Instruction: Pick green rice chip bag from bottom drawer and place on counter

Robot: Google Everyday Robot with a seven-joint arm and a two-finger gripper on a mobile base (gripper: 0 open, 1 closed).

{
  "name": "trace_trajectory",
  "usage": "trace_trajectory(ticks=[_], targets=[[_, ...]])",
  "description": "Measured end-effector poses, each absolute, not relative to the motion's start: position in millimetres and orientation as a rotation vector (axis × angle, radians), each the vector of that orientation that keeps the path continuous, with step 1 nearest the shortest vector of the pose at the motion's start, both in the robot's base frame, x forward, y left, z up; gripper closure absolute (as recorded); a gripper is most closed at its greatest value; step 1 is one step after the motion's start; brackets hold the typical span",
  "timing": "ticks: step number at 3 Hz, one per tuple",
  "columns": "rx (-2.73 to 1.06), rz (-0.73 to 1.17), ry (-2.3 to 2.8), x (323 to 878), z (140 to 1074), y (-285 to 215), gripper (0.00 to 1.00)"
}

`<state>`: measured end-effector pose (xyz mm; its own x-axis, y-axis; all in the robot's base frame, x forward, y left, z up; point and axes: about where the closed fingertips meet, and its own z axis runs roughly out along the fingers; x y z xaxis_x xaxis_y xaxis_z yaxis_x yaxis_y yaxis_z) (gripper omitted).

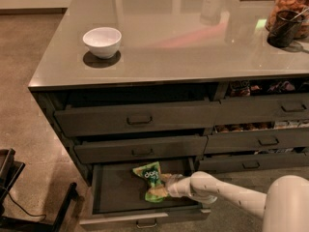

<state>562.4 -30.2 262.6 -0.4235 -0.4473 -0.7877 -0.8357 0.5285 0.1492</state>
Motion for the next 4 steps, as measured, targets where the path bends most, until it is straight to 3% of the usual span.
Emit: trace_trajectory(ticks=[4], targets=[[-0.918, 0.602, 2.120, 591.8, 213.8, -26.5, 0.29]])
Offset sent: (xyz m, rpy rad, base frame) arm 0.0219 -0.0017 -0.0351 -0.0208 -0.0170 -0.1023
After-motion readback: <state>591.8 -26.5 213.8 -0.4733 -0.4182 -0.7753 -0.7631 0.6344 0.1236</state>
